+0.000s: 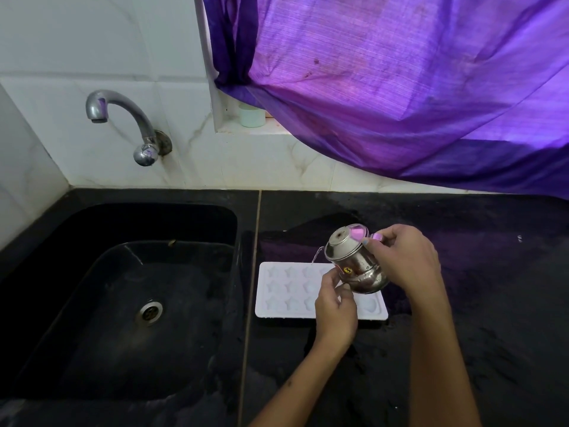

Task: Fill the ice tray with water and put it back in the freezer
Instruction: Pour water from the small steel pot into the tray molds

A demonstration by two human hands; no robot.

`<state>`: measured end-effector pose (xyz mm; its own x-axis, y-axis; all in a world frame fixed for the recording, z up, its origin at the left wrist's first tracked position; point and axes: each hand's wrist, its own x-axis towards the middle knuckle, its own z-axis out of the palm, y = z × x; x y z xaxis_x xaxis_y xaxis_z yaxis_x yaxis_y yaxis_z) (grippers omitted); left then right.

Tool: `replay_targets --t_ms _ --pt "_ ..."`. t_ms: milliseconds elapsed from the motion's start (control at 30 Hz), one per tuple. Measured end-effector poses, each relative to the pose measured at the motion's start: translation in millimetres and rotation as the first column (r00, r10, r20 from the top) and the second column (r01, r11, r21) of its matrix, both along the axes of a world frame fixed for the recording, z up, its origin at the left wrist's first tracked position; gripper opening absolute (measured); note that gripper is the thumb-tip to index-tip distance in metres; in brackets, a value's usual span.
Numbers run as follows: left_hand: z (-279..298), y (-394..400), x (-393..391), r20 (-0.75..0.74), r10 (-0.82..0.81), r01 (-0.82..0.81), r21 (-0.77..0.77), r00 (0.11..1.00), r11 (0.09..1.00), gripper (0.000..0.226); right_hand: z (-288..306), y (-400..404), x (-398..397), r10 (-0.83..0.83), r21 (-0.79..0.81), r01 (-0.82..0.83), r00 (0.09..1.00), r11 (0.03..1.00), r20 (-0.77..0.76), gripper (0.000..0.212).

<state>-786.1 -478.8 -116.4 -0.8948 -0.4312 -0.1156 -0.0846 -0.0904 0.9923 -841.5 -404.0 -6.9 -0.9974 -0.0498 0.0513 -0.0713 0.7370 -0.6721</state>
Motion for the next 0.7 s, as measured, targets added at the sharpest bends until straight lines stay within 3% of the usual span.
replay_targets --t_ms 300,700 --pt "4.2 -4.8 1.7 -0.052 0.082 -0.082 -0.01 0.995 0.997 0.034 5.7 -1.2 2.8 0.019 -0.117 -0.02 1.0 0.993 -0.004 0.013" --pt "-0.9 -13.3 5.7 0.008 0.073 -0.073 0.005 0.997 0.997 0.038 2.1 -23.6 6.8 0.049 0.032 -0.049 0.999 0.998 -0.017 0.009"
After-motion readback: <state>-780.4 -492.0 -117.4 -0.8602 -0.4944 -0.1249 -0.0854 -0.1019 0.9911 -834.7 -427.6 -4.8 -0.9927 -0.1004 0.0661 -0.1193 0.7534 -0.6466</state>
